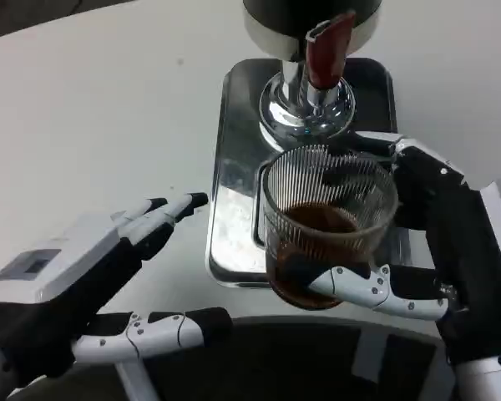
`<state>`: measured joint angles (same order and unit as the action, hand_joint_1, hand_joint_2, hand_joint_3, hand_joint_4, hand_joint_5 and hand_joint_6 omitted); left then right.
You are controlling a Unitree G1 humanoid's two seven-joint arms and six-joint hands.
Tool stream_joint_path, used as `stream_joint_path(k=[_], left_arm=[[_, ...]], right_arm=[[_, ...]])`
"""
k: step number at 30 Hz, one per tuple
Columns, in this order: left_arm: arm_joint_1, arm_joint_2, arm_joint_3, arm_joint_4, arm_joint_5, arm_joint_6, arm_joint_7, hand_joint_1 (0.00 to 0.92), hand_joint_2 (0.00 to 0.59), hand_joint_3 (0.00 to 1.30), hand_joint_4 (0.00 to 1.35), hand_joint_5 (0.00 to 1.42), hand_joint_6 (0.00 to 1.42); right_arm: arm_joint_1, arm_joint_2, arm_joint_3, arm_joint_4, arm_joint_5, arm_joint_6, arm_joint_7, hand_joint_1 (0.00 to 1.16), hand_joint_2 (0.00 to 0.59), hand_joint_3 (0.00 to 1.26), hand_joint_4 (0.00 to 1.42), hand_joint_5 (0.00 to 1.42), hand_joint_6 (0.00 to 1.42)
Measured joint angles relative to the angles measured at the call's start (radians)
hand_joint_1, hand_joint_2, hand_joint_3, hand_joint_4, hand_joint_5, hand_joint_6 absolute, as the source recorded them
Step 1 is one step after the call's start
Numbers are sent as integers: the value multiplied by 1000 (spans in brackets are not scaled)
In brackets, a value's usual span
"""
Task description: Grasp the cup under the faucet to collect the drink, then remove the cup.
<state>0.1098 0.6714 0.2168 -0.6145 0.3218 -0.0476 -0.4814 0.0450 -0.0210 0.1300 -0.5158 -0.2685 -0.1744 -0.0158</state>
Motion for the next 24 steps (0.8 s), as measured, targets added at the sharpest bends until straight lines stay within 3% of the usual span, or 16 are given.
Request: stream_joint_path(k=[24], left_arm=[[26, -1, 14, -15, -8, 0, 0, 0, 89, 36, 0, 0, 45]], right_arm=[[13, -34, 10, 5, 24, 0, 33, 1086, 93, 982, 1080, 1218, 1312]])
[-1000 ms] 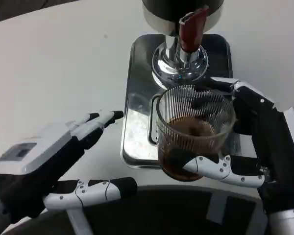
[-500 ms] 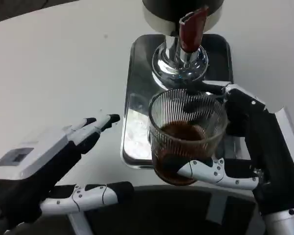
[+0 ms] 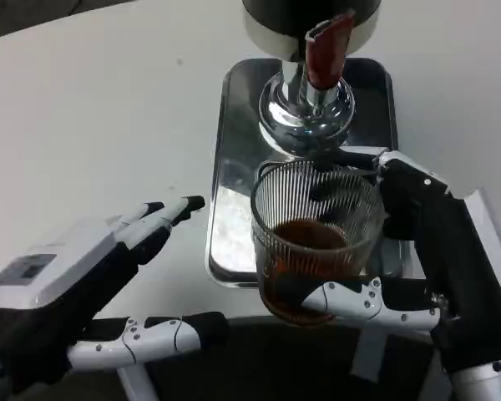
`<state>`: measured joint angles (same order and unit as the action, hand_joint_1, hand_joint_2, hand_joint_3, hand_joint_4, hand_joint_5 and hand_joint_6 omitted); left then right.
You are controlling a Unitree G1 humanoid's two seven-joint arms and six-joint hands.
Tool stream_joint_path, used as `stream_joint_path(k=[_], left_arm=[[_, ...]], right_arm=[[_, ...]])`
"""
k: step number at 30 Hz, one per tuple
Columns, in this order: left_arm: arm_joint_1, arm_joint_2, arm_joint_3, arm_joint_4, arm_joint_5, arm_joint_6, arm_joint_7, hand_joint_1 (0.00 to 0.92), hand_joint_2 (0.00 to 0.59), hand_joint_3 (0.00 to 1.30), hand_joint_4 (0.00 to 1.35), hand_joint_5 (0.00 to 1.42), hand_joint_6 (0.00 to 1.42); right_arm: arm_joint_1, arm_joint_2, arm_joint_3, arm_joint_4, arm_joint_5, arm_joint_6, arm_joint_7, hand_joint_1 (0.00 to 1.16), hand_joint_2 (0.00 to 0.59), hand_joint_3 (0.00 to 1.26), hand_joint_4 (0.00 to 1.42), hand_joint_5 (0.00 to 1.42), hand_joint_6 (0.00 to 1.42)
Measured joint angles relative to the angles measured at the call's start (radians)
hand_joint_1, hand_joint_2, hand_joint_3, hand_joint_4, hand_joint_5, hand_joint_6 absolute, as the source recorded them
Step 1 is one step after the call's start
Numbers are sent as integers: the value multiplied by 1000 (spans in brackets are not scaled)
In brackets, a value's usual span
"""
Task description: Grasp the cup under the faucet to collect the drink, then remove the cup.
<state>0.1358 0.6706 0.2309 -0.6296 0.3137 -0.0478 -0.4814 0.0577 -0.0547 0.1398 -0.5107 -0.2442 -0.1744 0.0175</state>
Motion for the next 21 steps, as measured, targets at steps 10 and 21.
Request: stream_joint_path(k=[10, 21], left_arm=[[8, 0, 4, -4, -7, 0, 0, 0, 89, 36, 0, 0, 45], [9, 0, 8, -4, -24, 0, 0, 0, 89, 36, 0, 0, 45]], right_arm=[[8, -5, 0, 0, 10, 0, 5, 1086, 95, 992, 1092, 1218, 1312], [14, -8, 1, -2, 12, 0, 15, 1086, 100, 994, 1093, 1218, 1295]])
